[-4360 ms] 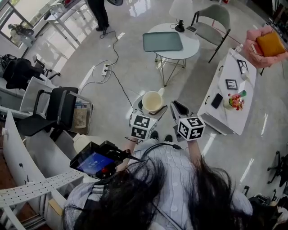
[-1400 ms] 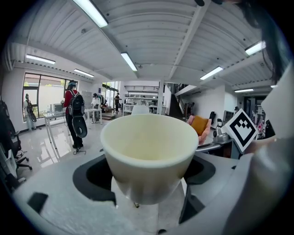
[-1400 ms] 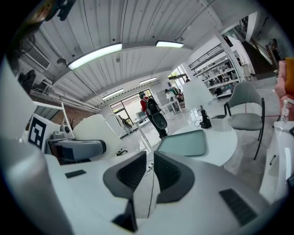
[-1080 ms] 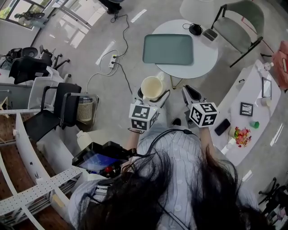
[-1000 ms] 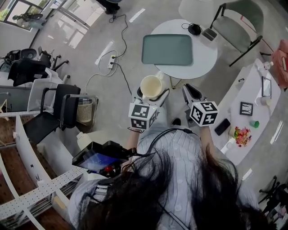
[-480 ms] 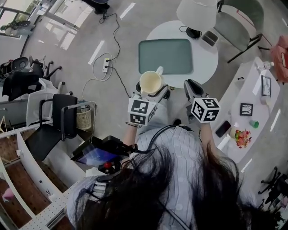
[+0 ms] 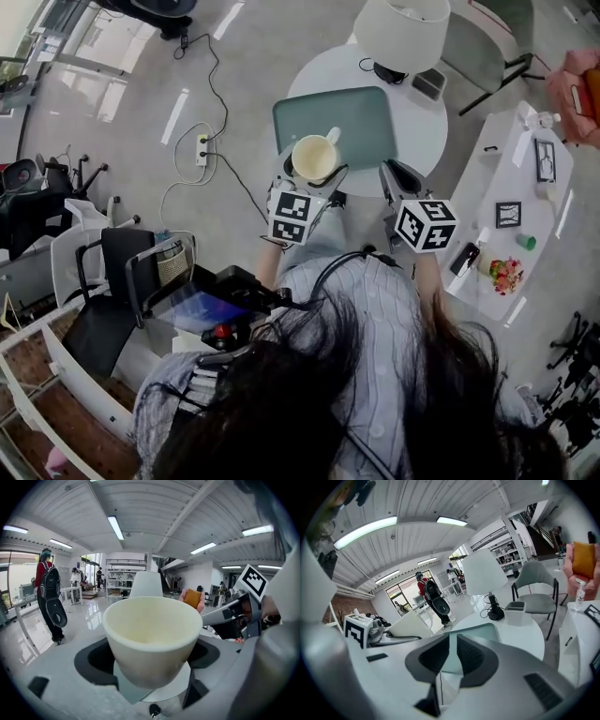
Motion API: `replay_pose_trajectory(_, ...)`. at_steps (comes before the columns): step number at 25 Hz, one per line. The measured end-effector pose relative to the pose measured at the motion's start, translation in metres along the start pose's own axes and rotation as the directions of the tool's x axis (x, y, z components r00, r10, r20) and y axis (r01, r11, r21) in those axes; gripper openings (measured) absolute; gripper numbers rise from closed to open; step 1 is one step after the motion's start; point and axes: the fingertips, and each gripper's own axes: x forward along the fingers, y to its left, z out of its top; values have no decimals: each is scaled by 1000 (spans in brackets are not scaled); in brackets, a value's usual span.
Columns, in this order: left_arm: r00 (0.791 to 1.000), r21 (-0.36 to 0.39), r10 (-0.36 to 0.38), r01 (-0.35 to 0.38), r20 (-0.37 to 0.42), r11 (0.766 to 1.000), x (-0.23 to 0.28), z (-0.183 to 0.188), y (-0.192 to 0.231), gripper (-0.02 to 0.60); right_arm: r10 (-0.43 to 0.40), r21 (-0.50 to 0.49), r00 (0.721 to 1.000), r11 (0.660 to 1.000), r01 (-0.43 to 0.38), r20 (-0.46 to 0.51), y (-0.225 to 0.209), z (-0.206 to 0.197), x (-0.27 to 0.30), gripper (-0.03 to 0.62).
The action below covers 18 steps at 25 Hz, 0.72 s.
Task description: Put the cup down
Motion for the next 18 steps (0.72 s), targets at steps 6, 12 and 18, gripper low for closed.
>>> replay_pose_trajectory(6, 996, 58, -85, 86, -33, 995, 48, -3, 20, 451, -69, 60, 998, 996, 68, 7, -13, 9, 11, 66)
replay_pose_trajectory(12, 993, 124, -110, 113, -33, 986, 88, -1, 39, 451, -115, 72, 993, 991, 116, -11, -22, 7, 24, 66)
replay_pose_trajectory(18, 991, 176, -129, 130, -22, 976, 131, -10, 39, 451, -140, 85, 990, 986, 141, -22, -35, 8, 33, 66)
